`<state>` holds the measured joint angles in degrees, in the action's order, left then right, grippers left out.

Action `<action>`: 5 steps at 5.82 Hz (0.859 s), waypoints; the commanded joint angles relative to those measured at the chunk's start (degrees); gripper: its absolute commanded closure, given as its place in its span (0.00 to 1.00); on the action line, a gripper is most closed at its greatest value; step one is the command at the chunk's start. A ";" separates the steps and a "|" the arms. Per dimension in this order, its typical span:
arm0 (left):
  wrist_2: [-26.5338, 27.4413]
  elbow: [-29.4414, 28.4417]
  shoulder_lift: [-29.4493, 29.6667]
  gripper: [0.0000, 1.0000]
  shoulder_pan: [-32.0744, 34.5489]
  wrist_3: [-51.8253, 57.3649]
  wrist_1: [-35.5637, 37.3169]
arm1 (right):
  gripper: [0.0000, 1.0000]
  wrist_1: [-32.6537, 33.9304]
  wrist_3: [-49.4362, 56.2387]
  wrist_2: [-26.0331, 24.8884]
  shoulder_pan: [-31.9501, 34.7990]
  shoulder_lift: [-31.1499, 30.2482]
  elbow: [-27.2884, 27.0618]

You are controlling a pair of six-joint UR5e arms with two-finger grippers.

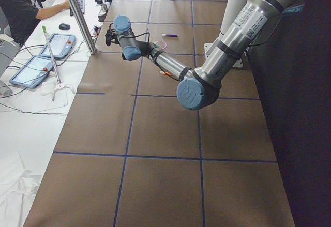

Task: Collect pens into pen holder
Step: 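Raise the left gripper away from the cup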

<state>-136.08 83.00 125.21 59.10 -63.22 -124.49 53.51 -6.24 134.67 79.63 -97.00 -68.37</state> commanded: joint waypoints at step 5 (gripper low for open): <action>0.81 0.76 -0.15 0.00 -5.20 0.02 6.86 | 1.00 0.81 -0.17 0.77 1.74 -0.56 -12.87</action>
<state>-135.73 83.62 124.96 56.22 -63.26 -120.51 54.20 -6.35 135.24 80.32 -97.32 -76.61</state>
